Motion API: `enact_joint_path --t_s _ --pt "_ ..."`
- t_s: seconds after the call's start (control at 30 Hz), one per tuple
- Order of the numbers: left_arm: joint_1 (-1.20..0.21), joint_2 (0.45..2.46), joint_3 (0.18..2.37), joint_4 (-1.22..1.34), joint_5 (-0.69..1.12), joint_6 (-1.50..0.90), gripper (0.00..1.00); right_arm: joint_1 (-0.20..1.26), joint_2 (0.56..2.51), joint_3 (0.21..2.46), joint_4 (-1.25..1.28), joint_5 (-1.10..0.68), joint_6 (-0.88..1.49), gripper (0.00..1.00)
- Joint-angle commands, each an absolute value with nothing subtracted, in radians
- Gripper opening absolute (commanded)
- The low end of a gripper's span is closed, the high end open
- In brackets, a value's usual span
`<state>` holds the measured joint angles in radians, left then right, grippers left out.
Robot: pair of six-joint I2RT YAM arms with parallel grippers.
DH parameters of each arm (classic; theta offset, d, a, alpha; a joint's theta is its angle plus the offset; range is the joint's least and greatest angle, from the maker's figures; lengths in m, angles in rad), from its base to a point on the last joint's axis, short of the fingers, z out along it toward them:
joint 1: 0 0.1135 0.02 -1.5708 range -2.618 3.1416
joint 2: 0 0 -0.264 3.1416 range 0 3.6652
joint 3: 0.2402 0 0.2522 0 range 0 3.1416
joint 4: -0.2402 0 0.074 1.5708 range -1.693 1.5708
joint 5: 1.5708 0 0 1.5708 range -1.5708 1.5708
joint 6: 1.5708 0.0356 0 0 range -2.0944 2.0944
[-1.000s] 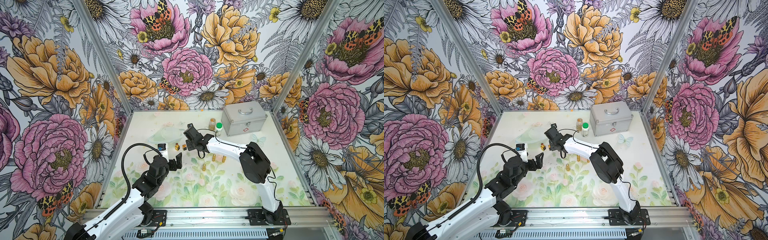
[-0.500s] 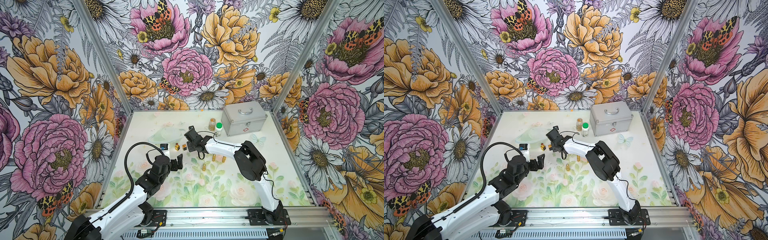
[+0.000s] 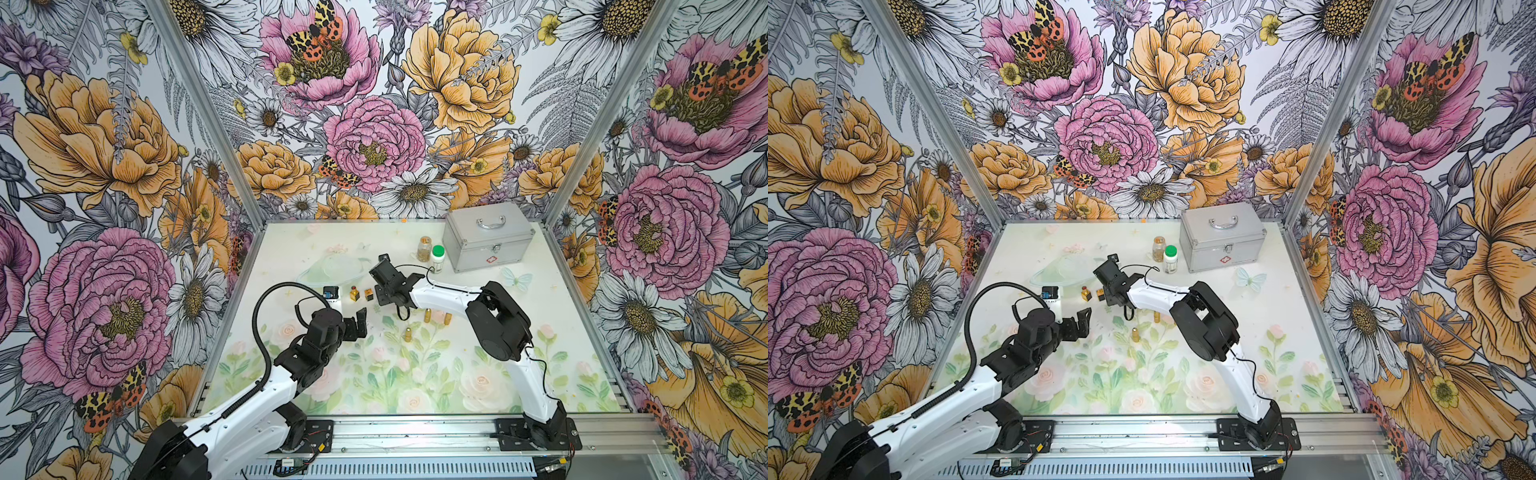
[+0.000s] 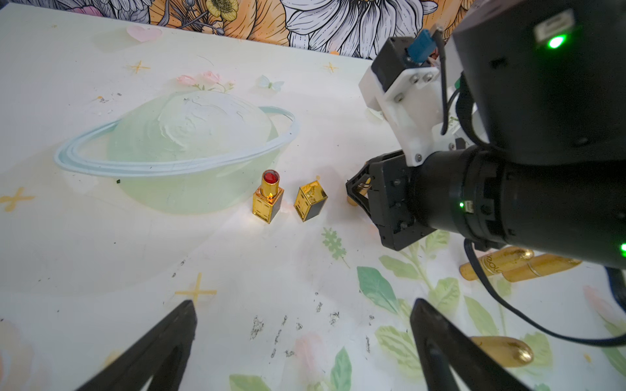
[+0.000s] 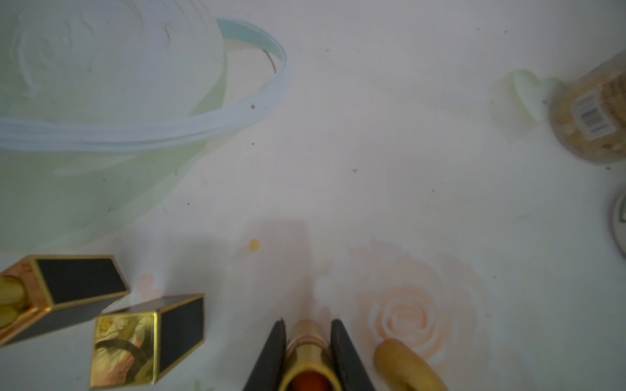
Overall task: Open the lipstick cap
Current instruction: Place the lipstick at the center of the board.
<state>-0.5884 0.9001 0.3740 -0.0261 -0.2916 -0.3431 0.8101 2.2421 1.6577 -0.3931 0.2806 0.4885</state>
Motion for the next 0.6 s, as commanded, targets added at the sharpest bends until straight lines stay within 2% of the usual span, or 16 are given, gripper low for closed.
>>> enact_joint_path --t_s 0.0,0.57 --pt "-0.579 0.905 0.403 -0.009 -0.273 -0.362 0.99 0.804 2.248 1.641 -0.367 0.285 0.505 0.24" --pt "-0.579 0.91 0.42 -0.008 -0.268 -0.348 0.99 0.802 2.194 1.658 -0.371 0.261 0.486 0.37"
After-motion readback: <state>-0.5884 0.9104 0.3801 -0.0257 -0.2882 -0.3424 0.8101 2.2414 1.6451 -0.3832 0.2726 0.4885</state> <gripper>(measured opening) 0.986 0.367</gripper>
